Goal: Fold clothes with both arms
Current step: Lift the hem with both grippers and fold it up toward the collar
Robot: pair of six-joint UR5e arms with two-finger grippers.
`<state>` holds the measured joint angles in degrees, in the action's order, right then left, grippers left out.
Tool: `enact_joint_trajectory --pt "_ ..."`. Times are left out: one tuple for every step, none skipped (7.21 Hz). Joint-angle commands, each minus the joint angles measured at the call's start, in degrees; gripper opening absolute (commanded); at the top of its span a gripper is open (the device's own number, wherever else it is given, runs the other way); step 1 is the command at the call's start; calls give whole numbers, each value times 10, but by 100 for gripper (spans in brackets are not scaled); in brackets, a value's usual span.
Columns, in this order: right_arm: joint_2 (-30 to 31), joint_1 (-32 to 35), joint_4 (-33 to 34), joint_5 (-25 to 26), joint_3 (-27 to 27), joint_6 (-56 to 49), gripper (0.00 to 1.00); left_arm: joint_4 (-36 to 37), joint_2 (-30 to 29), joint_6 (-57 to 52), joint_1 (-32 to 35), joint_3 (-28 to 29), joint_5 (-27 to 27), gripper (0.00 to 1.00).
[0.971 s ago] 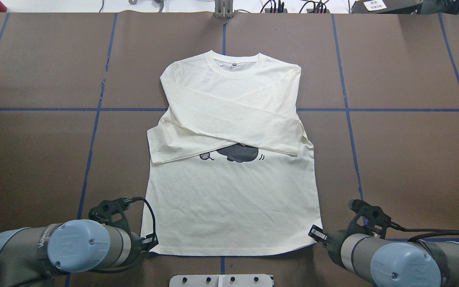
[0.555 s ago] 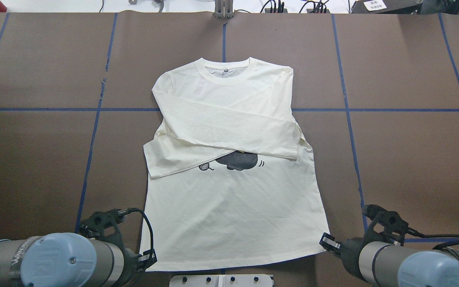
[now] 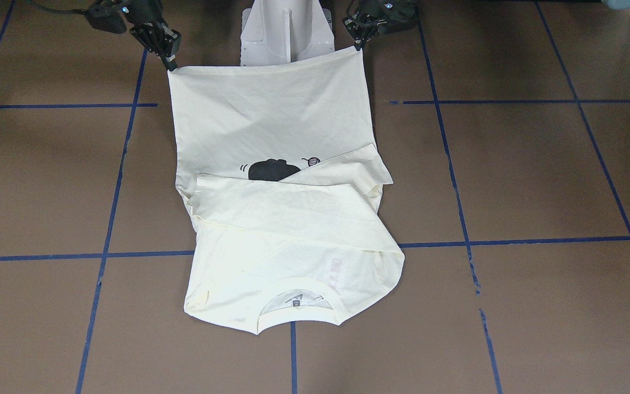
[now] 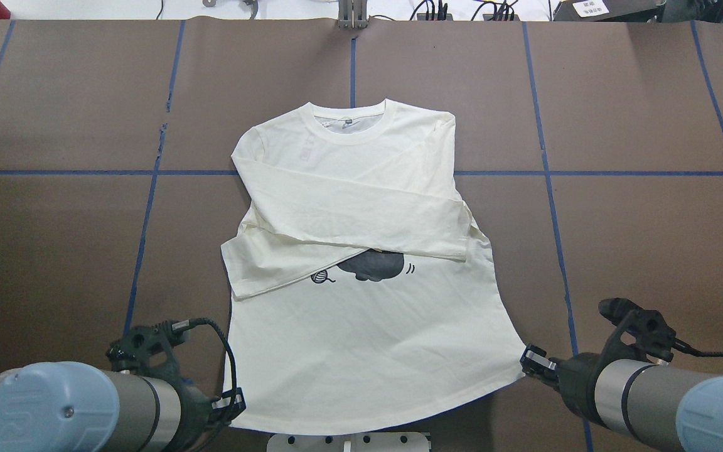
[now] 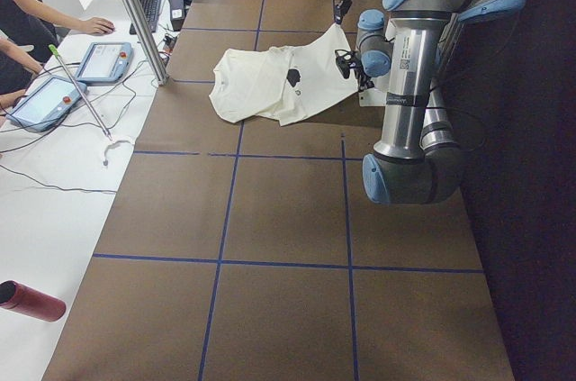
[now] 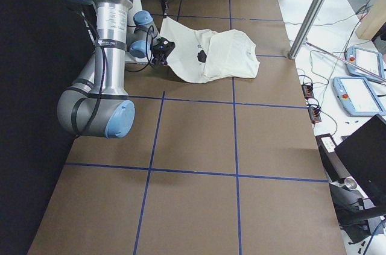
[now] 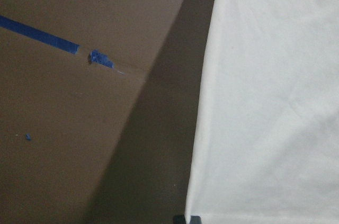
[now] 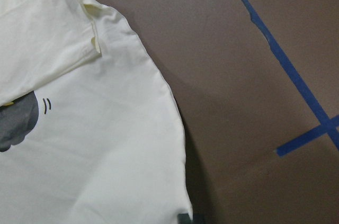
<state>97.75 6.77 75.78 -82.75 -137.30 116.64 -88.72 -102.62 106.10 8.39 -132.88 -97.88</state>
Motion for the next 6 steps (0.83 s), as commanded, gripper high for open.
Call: enact_joint_trajectory --pt "-39 33 1 -1 31 -31 0 1 -21 -41 79 6 1 0" --pt "-50 59 1 -17 41 -52 0 0 -23 -63 99 22 2 0" --pt "-99 115 1 -55 88 -97 0 -1 -56 -110 135 71 2 0" --pt "-175 180 2 -100 164 -135 0 -2 -109 -156 185 137 1 0" --pt "-248 255 15 -156 243 -188 0 -20 -133 -189 229 186 -1 0" --pt "-285 298 34 -178 289 -240 0 -72 -138 -220 267 235 -1 0"
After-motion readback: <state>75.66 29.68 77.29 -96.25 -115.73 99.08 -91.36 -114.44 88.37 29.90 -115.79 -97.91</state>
